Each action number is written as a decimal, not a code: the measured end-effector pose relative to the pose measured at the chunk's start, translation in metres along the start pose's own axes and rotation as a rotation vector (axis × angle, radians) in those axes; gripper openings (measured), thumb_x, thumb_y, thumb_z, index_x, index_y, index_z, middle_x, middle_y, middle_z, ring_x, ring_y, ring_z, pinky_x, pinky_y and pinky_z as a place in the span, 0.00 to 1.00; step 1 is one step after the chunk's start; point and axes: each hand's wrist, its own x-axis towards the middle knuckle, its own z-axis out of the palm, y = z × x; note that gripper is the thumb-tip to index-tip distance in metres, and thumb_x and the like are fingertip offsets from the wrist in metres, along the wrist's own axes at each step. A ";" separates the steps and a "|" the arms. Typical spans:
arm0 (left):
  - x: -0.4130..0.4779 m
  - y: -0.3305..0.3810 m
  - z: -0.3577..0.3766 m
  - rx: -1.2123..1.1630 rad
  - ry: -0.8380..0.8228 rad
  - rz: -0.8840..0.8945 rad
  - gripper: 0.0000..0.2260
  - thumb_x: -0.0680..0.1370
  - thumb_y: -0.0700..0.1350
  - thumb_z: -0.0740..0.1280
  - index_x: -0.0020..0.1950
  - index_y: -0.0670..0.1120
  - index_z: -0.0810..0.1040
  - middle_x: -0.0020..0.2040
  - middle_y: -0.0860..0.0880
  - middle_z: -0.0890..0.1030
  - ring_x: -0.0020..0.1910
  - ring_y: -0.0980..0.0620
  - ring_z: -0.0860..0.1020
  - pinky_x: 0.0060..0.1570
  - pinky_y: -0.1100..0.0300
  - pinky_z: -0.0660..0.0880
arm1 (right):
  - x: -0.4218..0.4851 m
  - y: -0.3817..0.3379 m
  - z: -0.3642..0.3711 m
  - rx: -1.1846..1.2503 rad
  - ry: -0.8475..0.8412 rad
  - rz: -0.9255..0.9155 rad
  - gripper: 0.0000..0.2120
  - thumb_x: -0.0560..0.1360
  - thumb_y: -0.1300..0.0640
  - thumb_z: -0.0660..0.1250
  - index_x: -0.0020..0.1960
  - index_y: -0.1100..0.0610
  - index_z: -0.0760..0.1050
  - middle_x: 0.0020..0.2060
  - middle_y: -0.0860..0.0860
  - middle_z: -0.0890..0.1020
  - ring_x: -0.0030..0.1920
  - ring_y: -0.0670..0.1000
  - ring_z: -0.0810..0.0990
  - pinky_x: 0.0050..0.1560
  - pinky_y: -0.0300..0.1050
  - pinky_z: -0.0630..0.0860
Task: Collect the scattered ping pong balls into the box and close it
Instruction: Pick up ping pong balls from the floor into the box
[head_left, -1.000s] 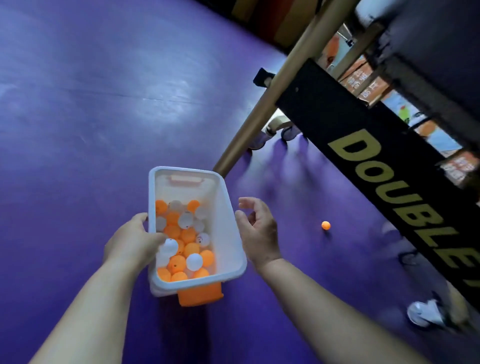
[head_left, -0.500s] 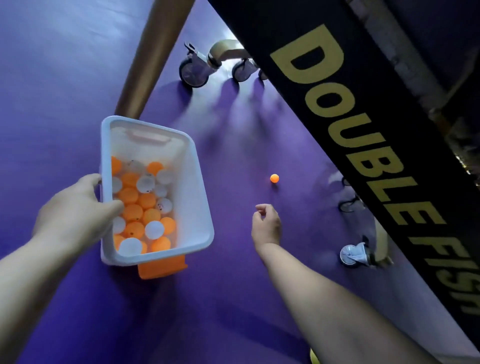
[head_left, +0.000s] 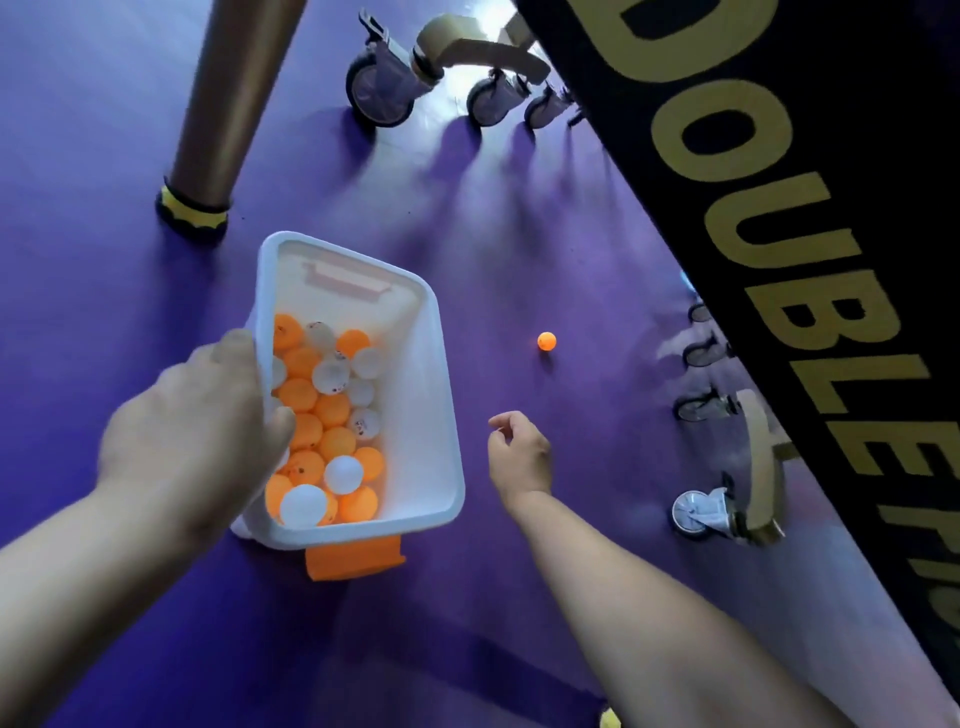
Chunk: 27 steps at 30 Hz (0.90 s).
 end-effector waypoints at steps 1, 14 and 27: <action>0.004 0.001 0.001 0.047 0.051 0.054 0.16 0.71 0.44 0.68 0.56 0.42 0.71 0.54 0.39 0.78 0.50 0.35 0.76 0.45 0.44 0.77 | 0.006 -0.001 0.000 -0.022 -0.003 -0.009 0.11 0.75 0.63 0.59 0.53 0.56 0.77 0.47 0.50 0.80 0.44 0.50 0.75 0.41 0.39 0.69; 0.036 0.030 0.048 0.262 -0.014 0.694 0.07 0.59 0.38 0.74 0.31 0.48 0.79 0.27 0.48 0.77 0.30 0.43 0.77 0.34 0.51 0.74 | 0.135 0.004 0.012 -0.380 0.014 -0.124 0.12 0.77 0.62 0.58 0.55 0.57 0.77 0.54 0.55 0.81 0.53 0.59 0.79 0.48 0.46 0.74; 0.084 0.088 0.130 -0.042 -0.060 0.869 0.20 0.70 0.55 0.52 0.33 0.55 0.83 0.49 0.51 0.86 0.59 0.48 0.80 0.55 0.47 0.76 | 0.256 0.045 0.024 -0.720 -0.121 -0.143 0.15 0.79 0.59 0.60 0.65 0.57 0.71 0.65 0.57 0.69 0.63 0.60 0.71 0.56 0.50 0.71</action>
